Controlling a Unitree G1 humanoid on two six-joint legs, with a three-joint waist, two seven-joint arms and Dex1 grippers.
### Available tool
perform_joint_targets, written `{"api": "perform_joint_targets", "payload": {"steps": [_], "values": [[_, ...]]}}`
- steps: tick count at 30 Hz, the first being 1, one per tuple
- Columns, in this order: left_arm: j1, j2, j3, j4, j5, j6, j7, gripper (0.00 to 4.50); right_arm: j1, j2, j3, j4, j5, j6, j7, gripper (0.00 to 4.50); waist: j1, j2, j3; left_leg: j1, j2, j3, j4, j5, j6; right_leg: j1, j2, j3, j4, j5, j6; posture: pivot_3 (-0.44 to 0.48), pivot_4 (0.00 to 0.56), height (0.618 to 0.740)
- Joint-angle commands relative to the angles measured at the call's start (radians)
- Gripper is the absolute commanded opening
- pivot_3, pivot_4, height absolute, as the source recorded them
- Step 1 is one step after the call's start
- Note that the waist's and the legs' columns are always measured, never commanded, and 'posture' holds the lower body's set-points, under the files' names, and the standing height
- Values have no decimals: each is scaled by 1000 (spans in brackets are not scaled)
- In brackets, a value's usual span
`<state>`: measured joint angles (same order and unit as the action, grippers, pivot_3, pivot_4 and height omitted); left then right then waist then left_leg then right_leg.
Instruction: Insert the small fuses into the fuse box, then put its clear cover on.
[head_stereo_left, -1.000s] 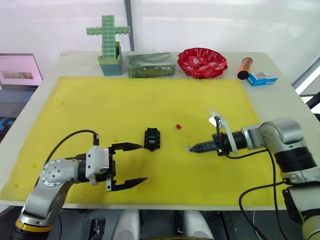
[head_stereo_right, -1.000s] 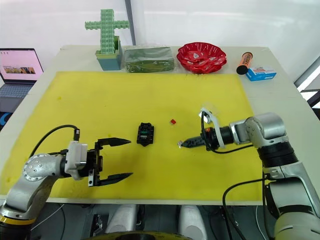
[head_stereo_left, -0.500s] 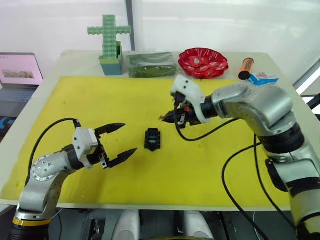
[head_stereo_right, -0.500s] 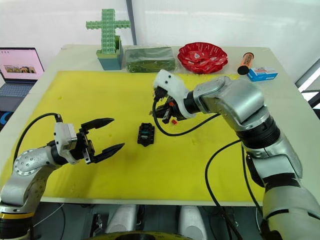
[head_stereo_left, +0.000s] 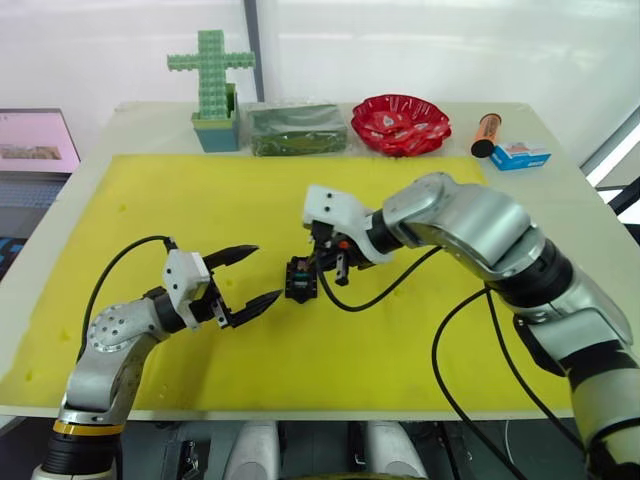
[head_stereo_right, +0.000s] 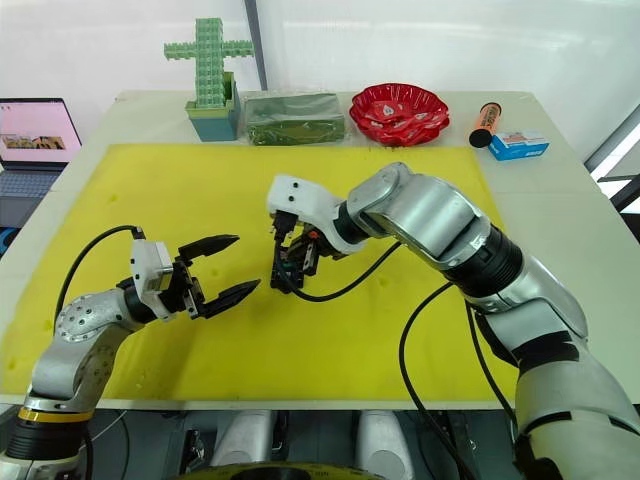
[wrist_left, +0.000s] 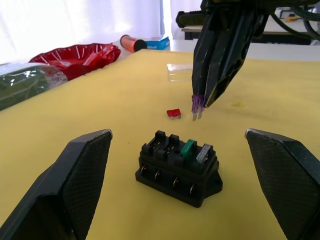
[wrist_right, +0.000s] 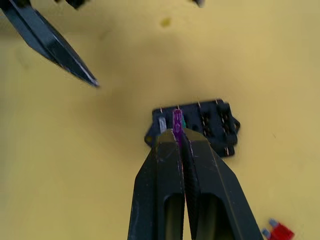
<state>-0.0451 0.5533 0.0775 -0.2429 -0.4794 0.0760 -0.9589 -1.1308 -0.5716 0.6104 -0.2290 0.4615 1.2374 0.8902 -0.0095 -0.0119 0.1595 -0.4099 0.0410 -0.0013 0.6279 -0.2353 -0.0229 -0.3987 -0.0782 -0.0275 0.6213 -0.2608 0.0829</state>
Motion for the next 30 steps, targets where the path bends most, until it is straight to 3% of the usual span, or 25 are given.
{"api": "perform_joint_targets", "payload": {"steps": [1, 14, 30], "values": [[-16, 1, -18, 6, -7, 21, -13, 4500, -42, 52, 1, 53, -42, -19, -16, 20, -4, 0, 0, 0, 0, 0, 0, 0, 0, 0, 0, 0, 0, 0, 0, 0, 150, 740], [-79, -8, -32, 105, 44, -2, -17, 4500, -49, 75, 73, 151, -181, -153, 37, 20, -4, 0, 0, 0, 0, -1, 0, 0, 0, -2, 0, 0, 5, 1, 3, 0, 150, 740], [-110, -15, -41, 127, 54, -3, -34, 4500, -23, 90, 85, 164, -247, -169, 77, 20, -3, 0, 0, 0, 0, -1, 0, 0, 0, -3, 0, 0, 6, 1, 3, 0, 150, 740]]}}
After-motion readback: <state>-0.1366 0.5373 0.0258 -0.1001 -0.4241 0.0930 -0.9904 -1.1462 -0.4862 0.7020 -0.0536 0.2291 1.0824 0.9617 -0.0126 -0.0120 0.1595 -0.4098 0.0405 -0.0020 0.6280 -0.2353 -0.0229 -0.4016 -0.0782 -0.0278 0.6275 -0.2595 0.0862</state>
